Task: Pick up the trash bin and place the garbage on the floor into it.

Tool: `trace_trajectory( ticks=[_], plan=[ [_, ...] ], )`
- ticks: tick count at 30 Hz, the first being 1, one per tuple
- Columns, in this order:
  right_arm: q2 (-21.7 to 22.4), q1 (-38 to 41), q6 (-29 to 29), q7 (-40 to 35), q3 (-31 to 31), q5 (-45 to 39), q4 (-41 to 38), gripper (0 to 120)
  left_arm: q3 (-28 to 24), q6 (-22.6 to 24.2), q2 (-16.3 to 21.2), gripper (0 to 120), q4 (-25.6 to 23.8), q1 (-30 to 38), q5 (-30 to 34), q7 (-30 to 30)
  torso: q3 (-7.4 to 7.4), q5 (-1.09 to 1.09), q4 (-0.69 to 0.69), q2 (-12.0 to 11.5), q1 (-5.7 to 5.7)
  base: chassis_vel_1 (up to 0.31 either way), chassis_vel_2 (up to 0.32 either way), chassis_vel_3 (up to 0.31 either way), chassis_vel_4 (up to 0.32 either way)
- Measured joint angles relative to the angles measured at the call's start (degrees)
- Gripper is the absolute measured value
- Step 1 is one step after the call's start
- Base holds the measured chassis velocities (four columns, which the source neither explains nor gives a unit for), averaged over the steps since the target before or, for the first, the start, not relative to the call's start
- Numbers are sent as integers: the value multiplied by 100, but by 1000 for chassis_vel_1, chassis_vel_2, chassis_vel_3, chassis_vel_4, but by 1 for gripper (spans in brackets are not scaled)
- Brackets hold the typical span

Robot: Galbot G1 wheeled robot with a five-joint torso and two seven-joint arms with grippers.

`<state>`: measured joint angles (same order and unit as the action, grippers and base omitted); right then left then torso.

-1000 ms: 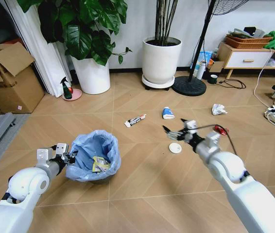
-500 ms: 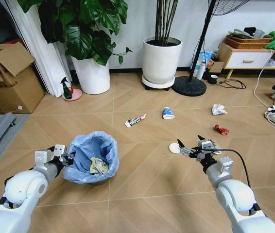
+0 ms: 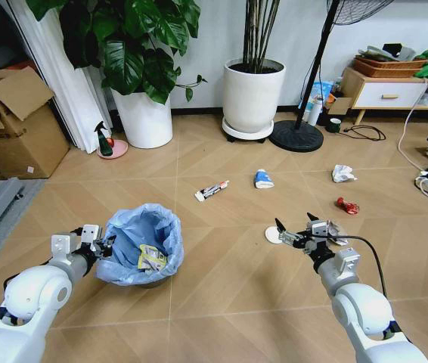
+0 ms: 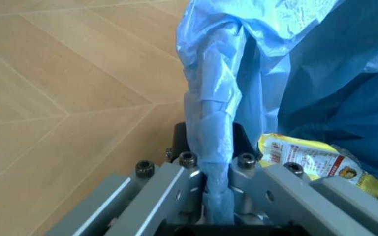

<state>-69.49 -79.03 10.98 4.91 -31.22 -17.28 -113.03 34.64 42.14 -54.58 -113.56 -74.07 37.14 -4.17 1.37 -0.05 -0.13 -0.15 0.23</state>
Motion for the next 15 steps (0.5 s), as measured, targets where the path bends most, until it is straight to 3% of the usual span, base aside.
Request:
trace_trajectory(
  ticks=[15],
  plan=[
    [-5, -2, 5, 24, 12, -21, 11, 100, 4, 0, 1, 0, -25, -31, -12, 0, -1, 0, 0, 0, 0, -95, 82, 89, -99]
  ],
)
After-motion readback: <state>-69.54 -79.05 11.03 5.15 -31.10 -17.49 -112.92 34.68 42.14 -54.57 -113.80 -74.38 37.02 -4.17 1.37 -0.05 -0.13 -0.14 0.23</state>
